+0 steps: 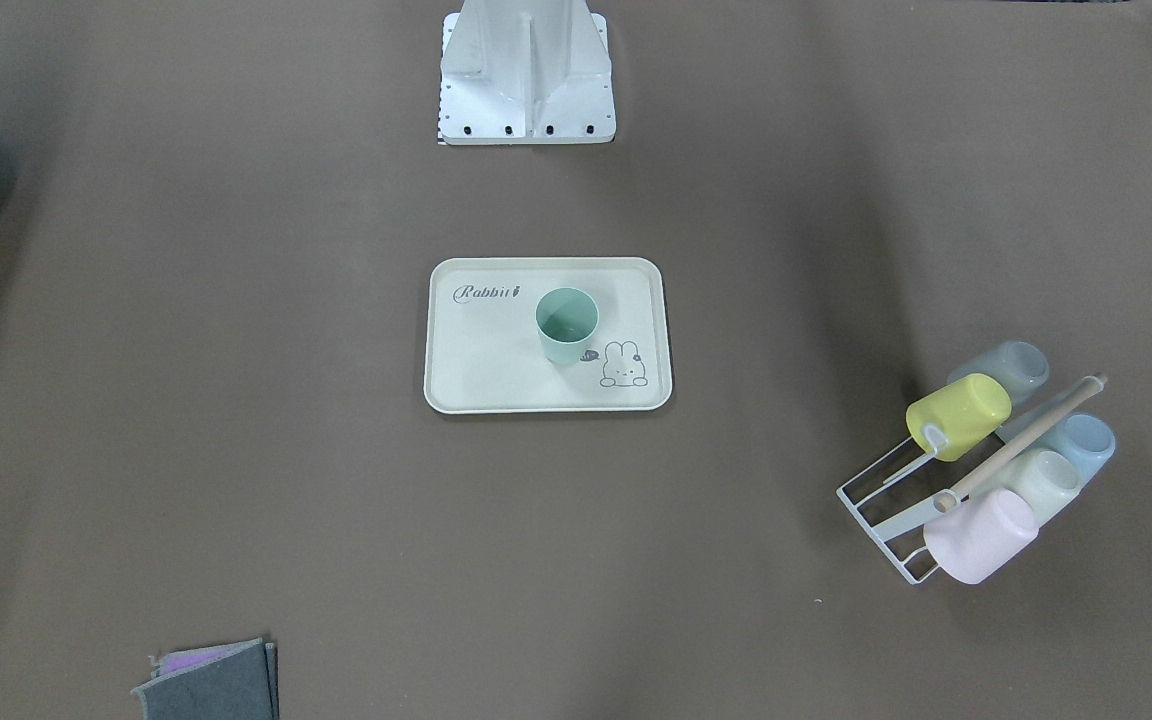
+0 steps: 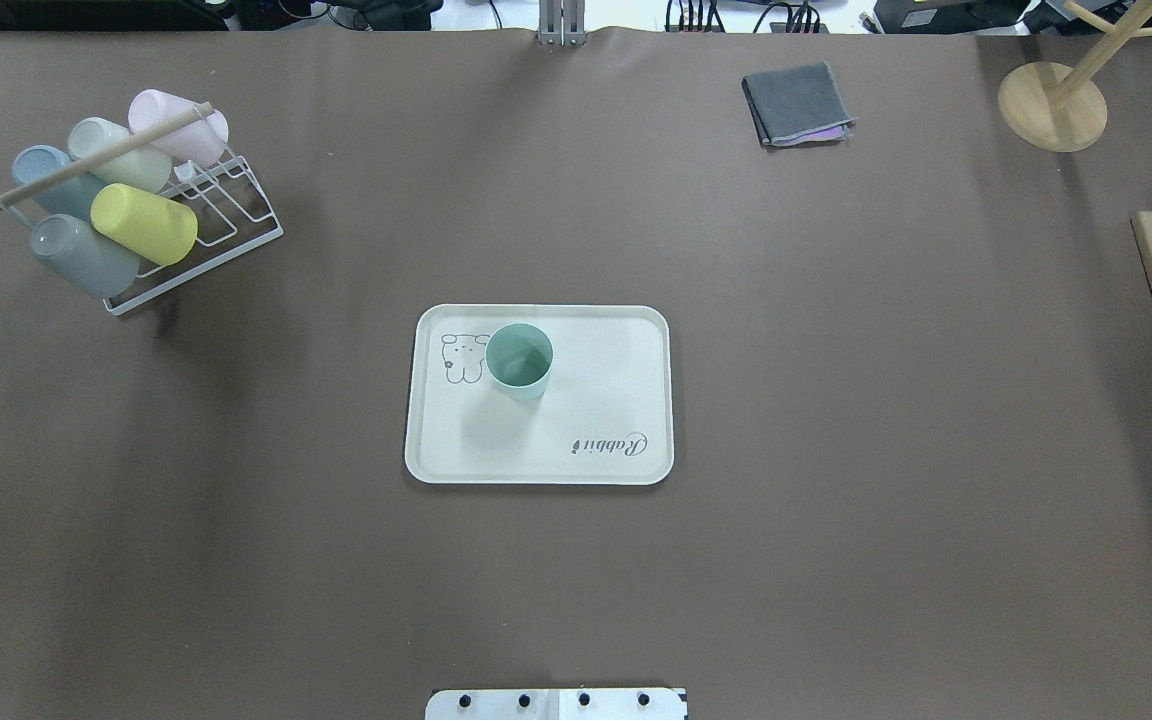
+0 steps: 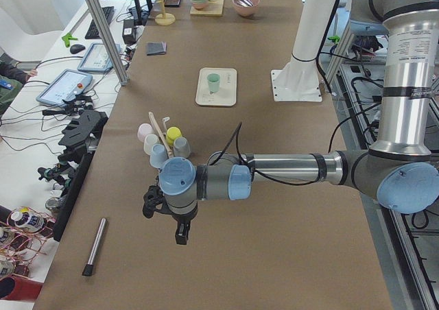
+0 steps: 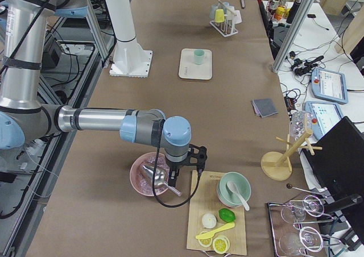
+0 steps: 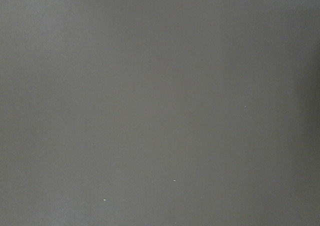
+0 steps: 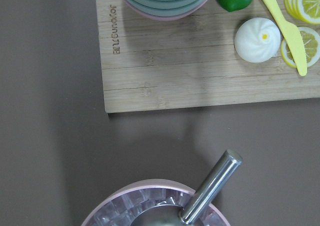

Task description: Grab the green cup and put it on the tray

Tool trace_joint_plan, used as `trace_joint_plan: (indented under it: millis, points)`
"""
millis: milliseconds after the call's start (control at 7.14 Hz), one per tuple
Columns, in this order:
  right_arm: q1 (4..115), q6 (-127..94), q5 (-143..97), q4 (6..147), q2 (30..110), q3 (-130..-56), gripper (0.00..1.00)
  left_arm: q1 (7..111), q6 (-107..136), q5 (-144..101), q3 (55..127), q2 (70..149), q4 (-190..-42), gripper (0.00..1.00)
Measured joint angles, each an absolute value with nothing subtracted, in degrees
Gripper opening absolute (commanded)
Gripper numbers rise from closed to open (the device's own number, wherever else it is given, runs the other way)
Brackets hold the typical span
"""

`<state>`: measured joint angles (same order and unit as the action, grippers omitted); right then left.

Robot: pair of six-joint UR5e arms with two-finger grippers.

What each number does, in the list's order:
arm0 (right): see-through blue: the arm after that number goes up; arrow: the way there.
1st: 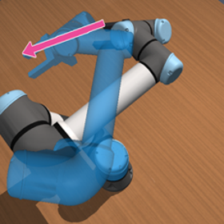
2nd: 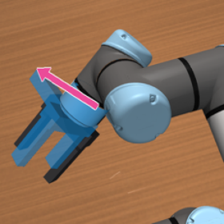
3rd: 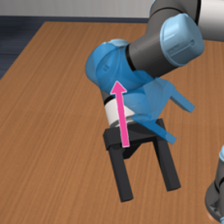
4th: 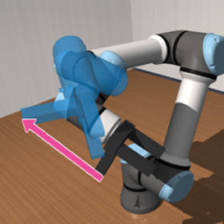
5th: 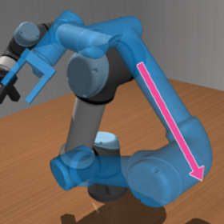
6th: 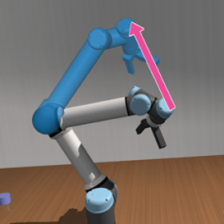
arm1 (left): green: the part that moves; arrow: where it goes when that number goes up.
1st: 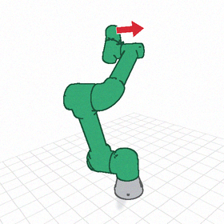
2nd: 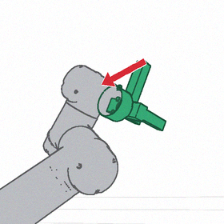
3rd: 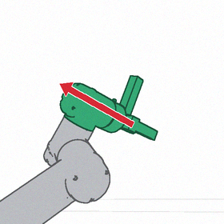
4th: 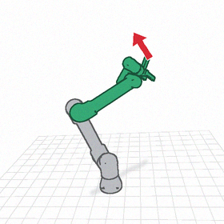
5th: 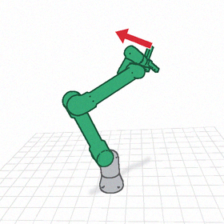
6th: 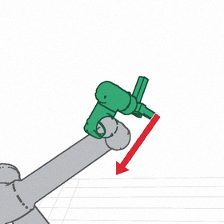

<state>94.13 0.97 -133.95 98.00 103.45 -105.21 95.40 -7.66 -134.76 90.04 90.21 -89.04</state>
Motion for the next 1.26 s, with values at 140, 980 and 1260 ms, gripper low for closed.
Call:
trace_joint_plan:
  millis: [140, 980, 1260]
  points:
    - [94.13, 0.97, -133.95, 98.0, 103.45, -105.21, 1.0, 95.0, -5.98, -134.68, 90.93, 90.26, -89.15, 0.99]
    - [94.13, 0.97, -133.95, 98.0, 103.45, -105.2, 1.0, 94.49, -3.42, -134.65, 92.0, 89.89, -93.26, 0.99]
    - [94.13, 0.97, -133.95, 98.0, 103.45, -105.2, 1.0, 94.48, -3.4, -134.72, 91.98, 89.81, -93.3, 0.99]
